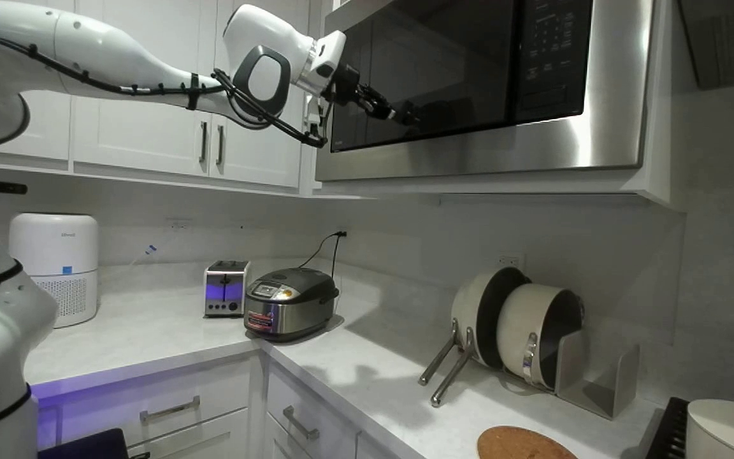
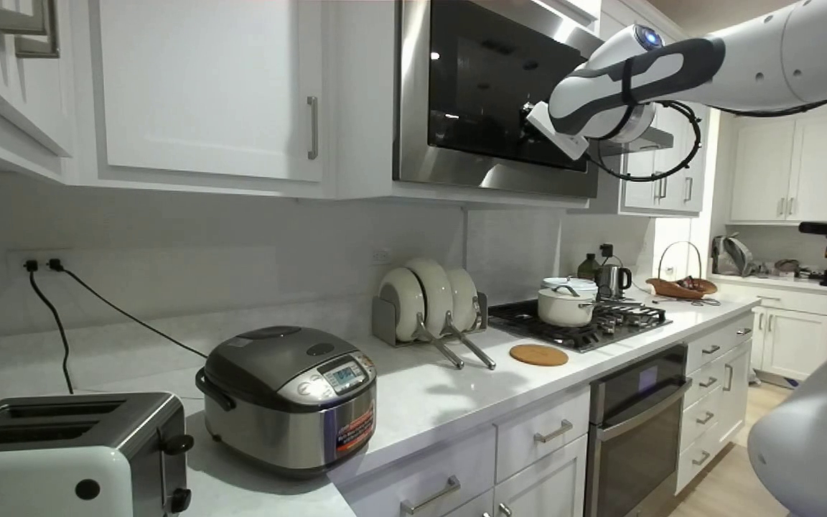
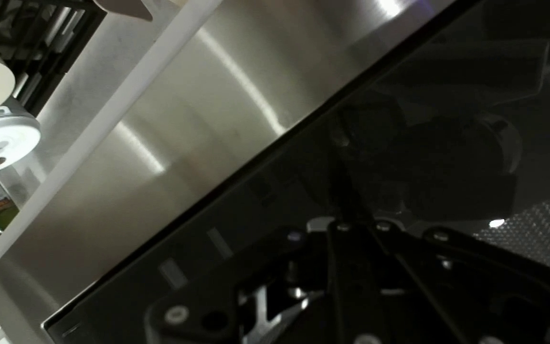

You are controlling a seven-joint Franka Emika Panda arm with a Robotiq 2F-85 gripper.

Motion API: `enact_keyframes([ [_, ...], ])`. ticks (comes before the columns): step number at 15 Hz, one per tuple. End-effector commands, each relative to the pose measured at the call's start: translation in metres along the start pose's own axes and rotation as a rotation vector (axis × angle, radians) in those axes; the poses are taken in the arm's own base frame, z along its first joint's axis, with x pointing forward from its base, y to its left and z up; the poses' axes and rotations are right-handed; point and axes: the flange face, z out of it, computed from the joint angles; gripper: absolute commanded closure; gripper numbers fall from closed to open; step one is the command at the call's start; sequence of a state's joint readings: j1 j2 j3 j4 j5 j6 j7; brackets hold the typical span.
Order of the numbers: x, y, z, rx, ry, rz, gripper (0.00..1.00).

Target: Close the microwave door

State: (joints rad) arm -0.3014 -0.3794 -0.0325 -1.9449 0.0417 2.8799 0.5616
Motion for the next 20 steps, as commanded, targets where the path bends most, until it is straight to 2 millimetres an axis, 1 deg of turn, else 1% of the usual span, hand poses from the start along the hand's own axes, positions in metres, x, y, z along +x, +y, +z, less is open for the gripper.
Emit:
enact_keyframes([
  [1, 0.007, -0.003, 0.008, 0.031, -0.014, -0.017, 1.0],
  [11, 0.007, 0.002, 0.018, 0.038, -0.023, -0.049, 1.0],
  [20, 0.018, 0.02, 0.028, -0.071, 0.095, -0.138, 1.0],
])
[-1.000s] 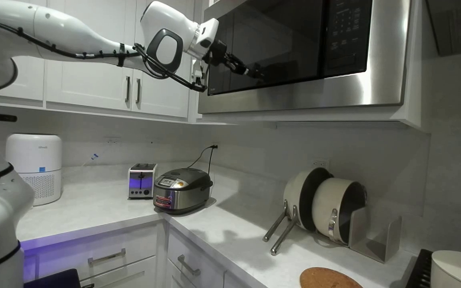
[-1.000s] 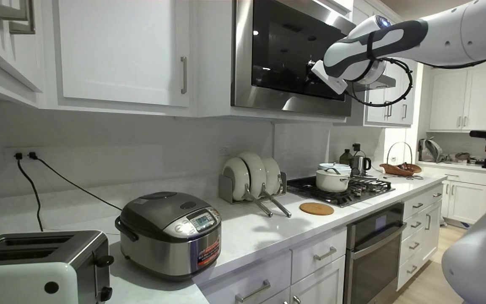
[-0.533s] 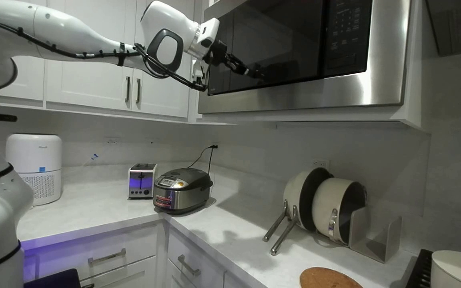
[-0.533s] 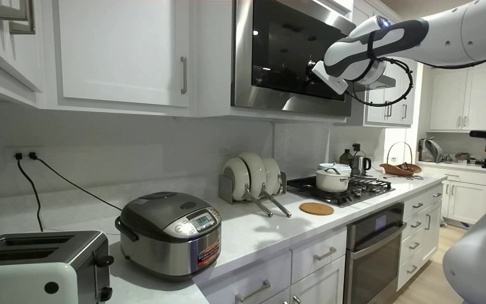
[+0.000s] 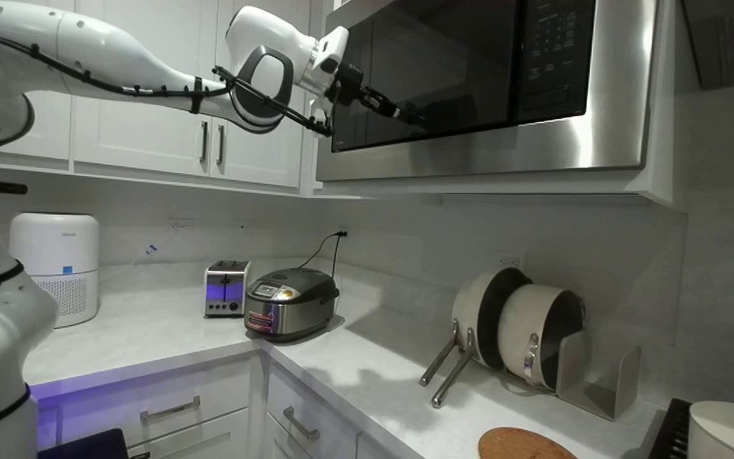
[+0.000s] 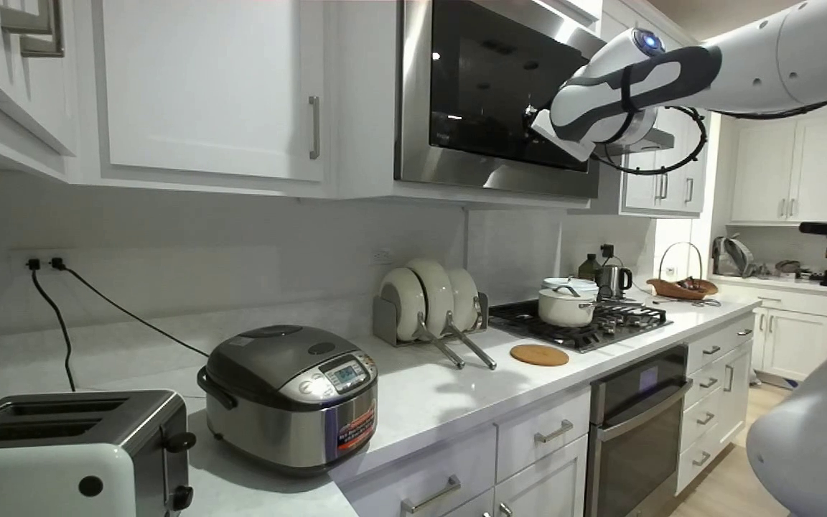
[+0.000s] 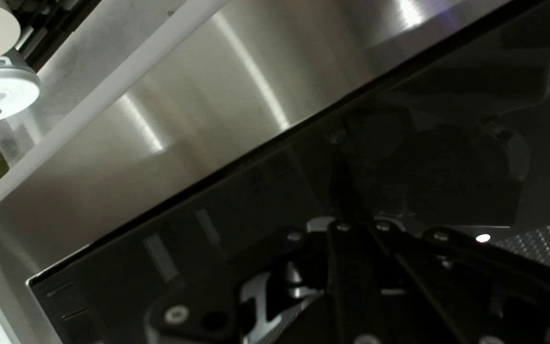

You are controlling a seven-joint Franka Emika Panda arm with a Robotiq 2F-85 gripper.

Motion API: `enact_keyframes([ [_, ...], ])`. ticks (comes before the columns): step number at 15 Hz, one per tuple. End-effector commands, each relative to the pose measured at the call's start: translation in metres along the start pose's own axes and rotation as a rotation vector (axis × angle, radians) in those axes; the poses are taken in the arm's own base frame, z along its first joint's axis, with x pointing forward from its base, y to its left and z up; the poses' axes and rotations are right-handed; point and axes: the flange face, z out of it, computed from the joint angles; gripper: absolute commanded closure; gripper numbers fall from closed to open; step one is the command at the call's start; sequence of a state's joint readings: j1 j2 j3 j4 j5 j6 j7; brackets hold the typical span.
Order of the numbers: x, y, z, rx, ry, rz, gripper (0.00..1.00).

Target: Close the microwave door

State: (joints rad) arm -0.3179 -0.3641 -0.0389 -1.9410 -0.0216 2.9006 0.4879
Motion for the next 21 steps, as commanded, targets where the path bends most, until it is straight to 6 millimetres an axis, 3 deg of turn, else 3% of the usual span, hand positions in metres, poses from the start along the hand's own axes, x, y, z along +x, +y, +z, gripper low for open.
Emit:
enact_keyframes([
  [1, 0.013, 0.017, 0.024, -0.06, 0.08, -0.017, 1.0],
  [9, 0.028, 0.046, 0.038, -0.187, 0.2, -0.046, 1.0],
  [21, 0.01, 0.024, 0.049, -0.172, 0.205, -0.016, 1.0],
])
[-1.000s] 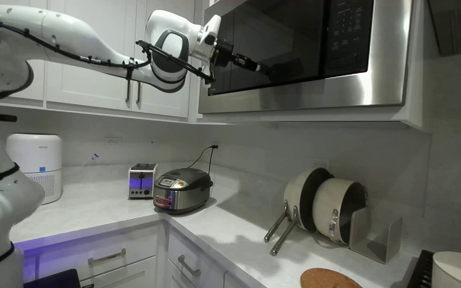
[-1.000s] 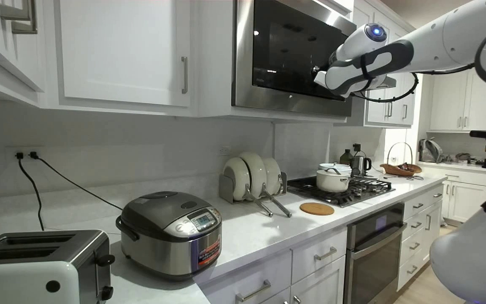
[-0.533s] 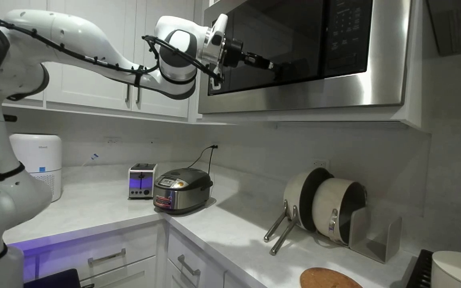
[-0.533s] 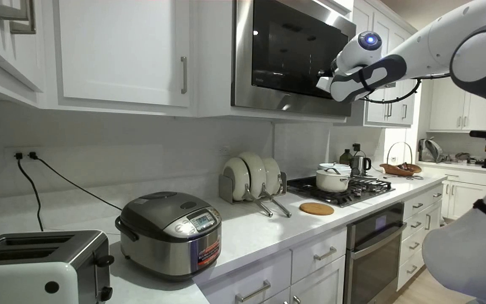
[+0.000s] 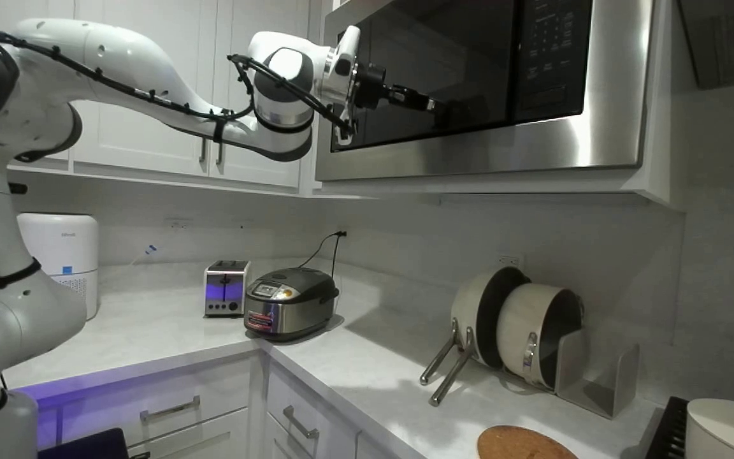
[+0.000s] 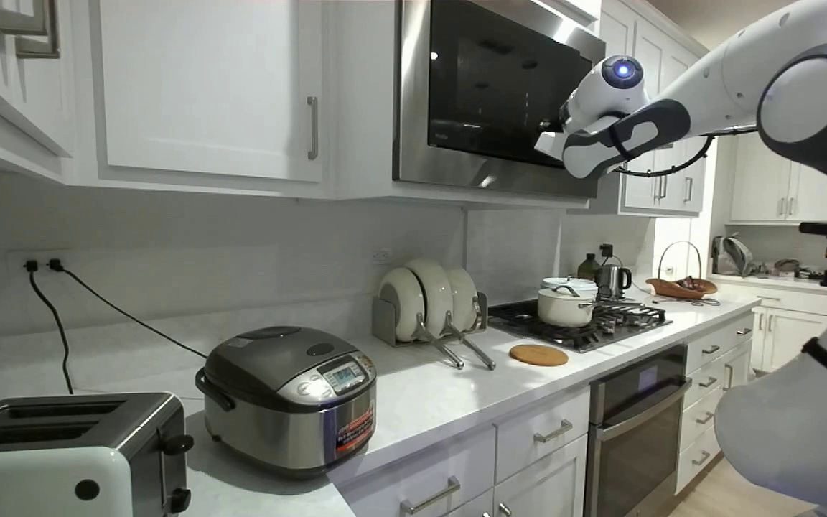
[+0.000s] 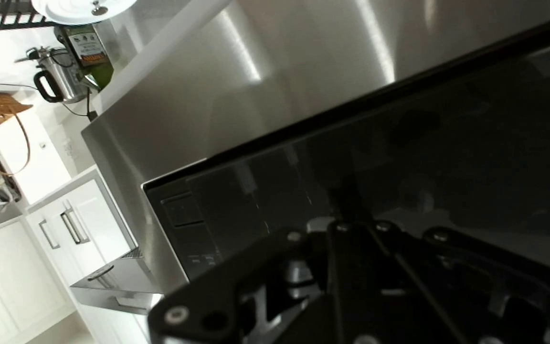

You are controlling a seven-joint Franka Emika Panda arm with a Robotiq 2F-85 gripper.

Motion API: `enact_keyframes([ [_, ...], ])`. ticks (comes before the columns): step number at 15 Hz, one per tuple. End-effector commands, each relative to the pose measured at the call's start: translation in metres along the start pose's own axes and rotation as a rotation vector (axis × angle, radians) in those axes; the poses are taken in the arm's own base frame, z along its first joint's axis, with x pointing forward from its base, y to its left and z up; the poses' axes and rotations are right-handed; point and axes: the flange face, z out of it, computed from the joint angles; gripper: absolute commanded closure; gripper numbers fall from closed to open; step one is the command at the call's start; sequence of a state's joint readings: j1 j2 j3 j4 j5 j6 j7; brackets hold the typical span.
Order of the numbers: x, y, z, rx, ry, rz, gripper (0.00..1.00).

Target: Close the microwave door

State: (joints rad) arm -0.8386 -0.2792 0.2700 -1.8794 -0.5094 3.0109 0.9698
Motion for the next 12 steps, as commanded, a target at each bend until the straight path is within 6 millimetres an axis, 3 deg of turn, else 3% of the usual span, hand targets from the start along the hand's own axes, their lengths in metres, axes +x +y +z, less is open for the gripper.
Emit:
enact_keyframes([
  [1, -0.006, -0.019, 0.012, 0.054, -0.013, 0.029, 1.0],
  [12, -0.018, -0.037, 0.013, 0.097, -0.066, 0.066, 1.0],
])
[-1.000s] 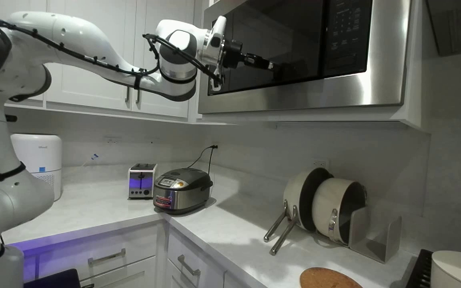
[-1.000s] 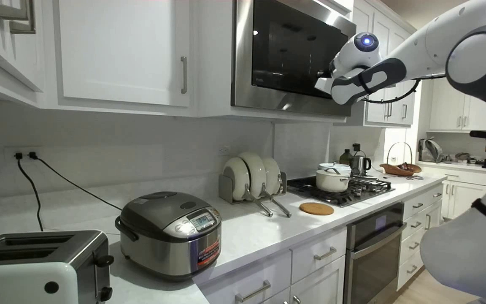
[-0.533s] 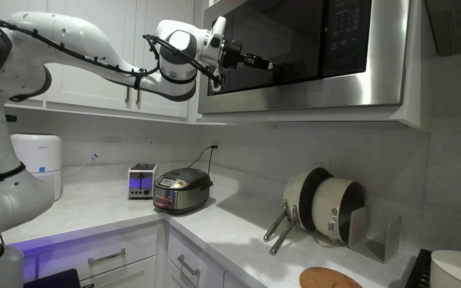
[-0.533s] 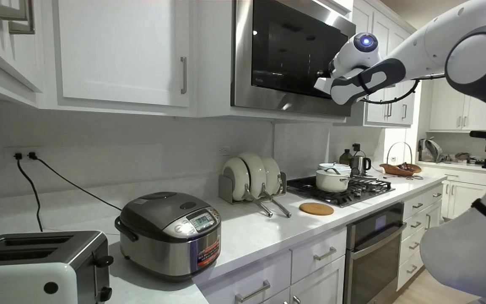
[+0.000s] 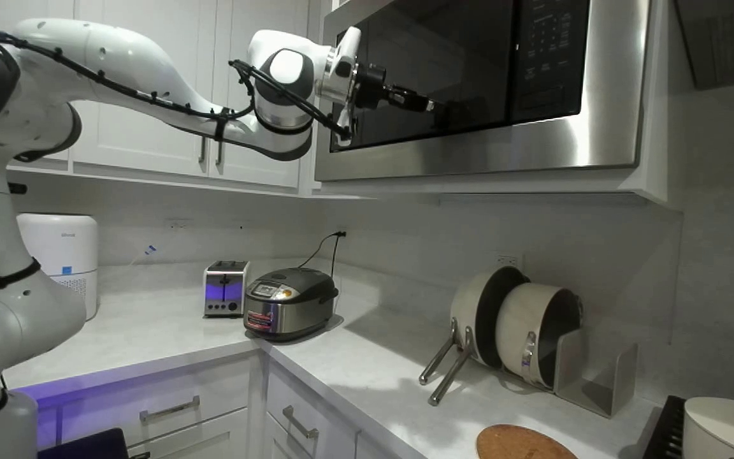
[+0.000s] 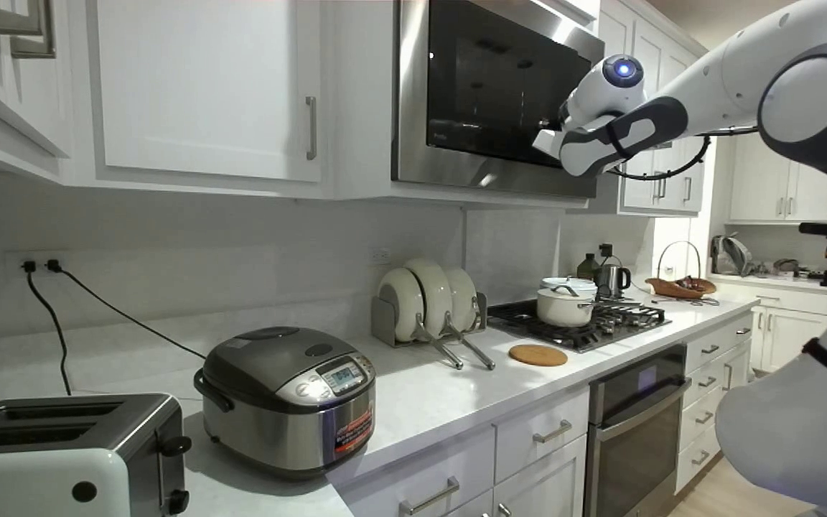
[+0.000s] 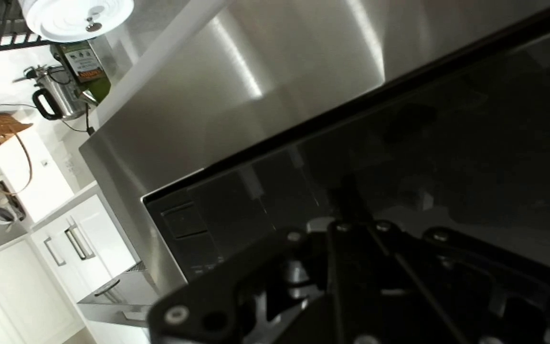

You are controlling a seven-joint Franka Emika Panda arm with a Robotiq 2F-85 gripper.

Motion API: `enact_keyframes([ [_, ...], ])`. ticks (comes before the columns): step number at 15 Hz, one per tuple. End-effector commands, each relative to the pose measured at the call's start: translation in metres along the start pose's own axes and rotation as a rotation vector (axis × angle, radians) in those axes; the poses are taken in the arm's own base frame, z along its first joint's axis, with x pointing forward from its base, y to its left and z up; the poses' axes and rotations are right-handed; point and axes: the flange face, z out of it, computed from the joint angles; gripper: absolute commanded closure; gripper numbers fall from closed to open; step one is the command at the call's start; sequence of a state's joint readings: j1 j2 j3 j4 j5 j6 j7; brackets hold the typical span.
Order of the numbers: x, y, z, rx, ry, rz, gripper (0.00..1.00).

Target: Close the microwave door

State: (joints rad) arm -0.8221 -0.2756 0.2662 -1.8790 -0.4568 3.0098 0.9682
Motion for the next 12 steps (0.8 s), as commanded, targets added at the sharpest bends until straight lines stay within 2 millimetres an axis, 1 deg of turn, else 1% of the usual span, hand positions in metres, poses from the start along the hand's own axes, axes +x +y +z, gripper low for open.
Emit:
enact_keyframes([
  [1, -0.022, -0.037, 0.013, 0.087, -0.061, 0.019, 1.0],
  [9, -0.028, -0.047, 0.012, 0.11, -0.087, 0.035, 1.0],
  [11, -0.034, -0.053, 0.014, 0.123, -0.105, 0.034, 1.0],
  [12, -0.032, -0.052, 0.013, 0.121, -0.103, 0.035, 1.0],
])
